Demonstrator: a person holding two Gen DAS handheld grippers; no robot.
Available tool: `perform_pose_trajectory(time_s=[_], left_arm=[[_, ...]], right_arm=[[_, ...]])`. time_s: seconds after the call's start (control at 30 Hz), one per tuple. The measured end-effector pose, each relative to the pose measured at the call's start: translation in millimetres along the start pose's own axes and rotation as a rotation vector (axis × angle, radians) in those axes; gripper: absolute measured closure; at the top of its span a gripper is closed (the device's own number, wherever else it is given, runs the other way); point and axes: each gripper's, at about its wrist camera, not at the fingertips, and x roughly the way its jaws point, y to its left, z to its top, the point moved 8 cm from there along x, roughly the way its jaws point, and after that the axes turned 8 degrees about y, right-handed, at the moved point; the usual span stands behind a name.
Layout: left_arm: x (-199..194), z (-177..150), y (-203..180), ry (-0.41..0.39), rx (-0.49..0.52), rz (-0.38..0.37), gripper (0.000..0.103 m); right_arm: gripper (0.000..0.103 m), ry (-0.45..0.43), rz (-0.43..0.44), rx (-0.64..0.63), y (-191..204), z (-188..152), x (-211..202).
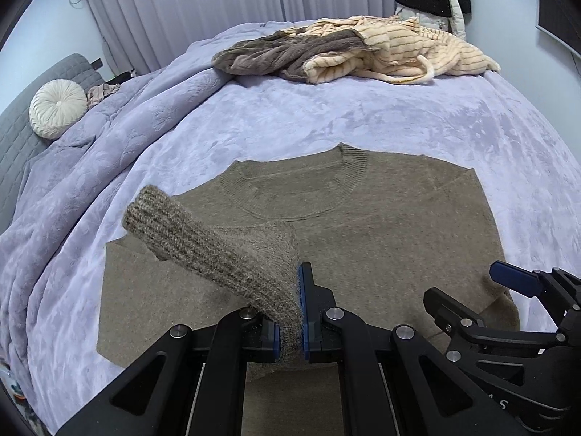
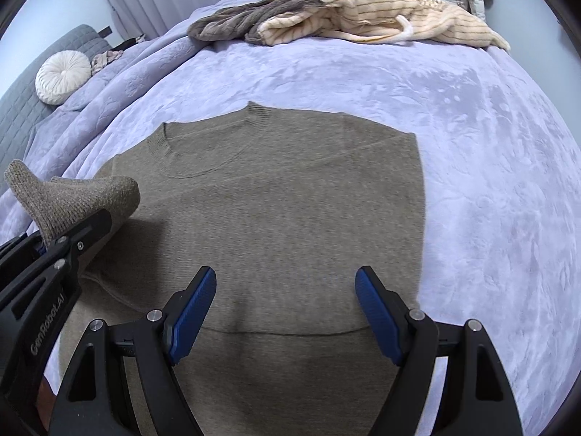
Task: Fold small clothes
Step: 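Carry the held cuff with the left gripper across the sweater body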
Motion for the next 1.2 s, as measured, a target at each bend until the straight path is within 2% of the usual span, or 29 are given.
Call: perform_pose_trajectory(time_s=[0.27,0.53,0.8,1.07,1.2], left_arm=[[-4,-9,-52,0.009,0.096,-0.02,0.094],[-9,-12,-88,0.013,0.134,-0.054,0.094],[6,-23,-105,0.045,0.142,-0.072,0.094],[17,-35,-123,0.059,0.184,-0.113,0.094],[27,-39,-126,0.077,0.173,-0.138,0.094]], right_arm=[[0.022,-0.008,0.011,0.045,-32,-3,-3],[0.022,-0.021,0.023,0.1,-63,-6,-5],[0.021,-0.031,0.008,0.139,-93,-10,-9],[0.021,-0.031,0.01,0.158,-103,-15,-8],[0.021,-0.033,0.01,0.16,-107,-19,-10]])
